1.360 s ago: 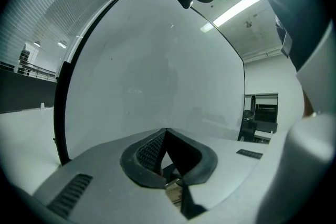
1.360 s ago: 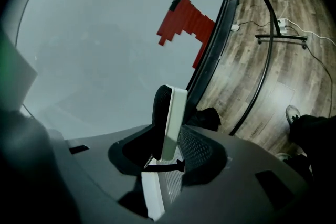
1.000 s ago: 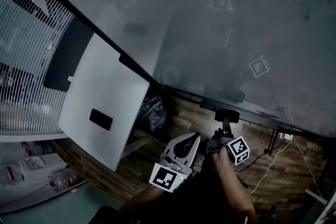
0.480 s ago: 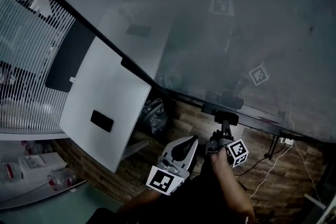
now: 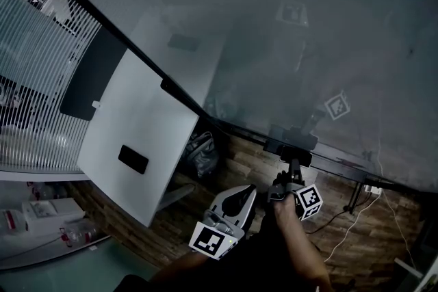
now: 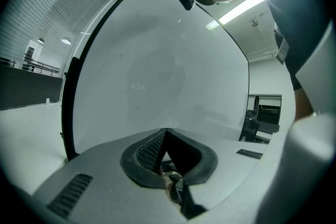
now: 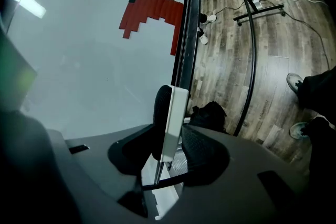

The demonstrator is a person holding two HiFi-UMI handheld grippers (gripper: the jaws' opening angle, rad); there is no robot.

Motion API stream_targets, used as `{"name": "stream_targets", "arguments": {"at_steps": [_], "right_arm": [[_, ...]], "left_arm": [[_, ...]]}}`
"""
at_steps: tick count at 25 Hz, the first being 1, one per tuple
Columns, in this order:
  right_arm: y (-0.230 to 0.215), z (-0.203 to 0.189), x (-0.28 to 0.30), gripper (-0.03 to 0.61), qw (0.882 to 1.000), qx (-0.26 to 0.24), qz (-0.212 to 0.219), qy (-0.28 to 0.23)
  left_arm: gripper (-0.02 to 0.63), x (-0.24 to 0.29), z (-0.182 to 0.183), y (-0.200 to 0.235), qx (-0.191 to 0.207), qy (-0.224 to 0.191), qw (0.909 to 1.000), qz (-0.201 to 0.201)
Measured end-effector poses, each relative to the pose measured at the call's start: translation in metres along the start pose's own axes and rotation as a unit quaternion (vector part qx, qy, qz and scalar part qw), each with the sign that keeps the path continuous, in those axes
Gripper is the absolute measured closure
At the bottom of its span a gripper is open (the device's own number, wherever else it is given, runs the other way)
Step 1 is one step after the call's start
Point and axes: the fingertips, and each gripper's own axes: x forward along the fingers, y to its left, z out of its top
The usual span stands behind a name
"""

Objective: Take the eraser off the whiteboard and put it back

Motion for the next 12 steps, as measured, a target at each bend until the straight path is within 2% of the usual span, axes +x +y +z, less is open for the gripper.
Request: {"name": "stream_targets", "arguments": {"at_steps": [7, 12], "right_arm": [[0.0018, -0.0009, 0.0053, 0.413, 1.0, 0.006, 0.016, 0.001], [0.0041, -0.0035, 0.005, 0.37, 1.0, -0.004, 0.025, 0.013]], "left_arm": [[0.612, -0.0027, -0.0044, -0.0027, 0.001, 0.006, 1.0, -0.002], [0.614, -0.0035, -0.0059, -0.0044, -0.001, 0.003, 1.0, -0.002]]}}
